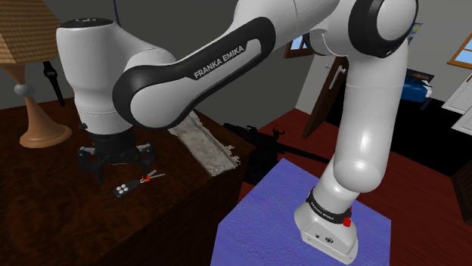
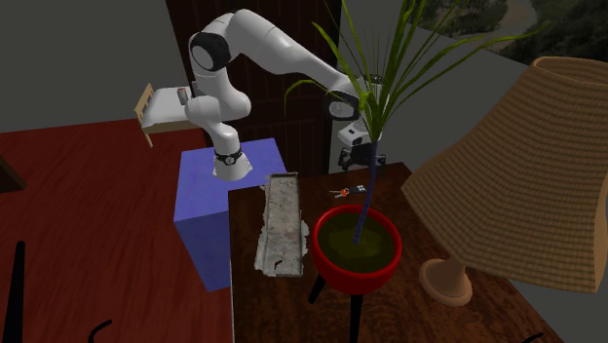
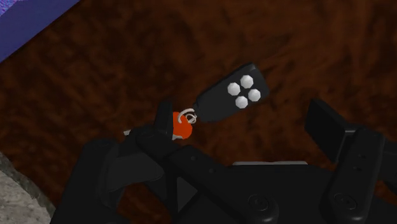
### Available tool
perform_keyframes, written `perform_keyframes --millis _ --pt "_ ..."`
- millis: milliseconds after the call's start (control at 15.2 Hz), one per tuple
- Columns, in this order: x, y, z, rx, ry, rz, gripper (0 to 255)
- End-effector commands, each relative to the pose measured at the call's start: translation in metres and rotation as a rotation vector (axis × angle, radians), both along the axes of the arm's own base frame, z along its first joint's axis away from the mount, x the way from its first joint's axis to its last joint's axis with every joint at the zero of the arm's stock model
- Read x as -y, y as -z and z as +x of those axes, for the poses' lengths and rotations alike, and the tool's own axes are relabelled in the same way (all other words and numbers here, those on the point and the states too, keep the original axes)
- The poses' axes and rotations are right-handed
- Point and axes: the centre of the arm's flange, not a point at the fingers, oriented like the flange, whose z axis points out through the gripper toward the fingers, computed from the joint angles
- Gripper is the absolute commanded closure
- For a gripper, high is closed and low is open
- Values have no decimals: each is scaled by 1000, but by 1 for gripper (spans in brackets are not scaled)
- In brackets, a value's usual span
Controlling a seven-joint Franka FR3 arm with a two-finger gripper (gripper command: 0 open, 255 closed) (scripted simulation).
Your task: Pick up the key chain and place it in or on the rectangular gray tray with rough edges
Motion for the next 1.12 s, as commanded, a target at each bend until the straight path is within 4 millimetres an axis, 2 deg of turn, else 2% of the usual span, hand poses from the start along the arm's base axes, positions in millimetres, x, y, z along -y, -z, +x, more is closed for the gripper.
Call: perform_keyframes --millis 0,330,792,858,1056 --pt "-2 12 2 1 5 -2 0" --pt "-2 36 3 1 5 -2 0" --pt "-2 36 3 1 5 -2 0" --pt "-2 36 3 1 5 -2 255" --pt "-2 36 3 1 5 -2 255"
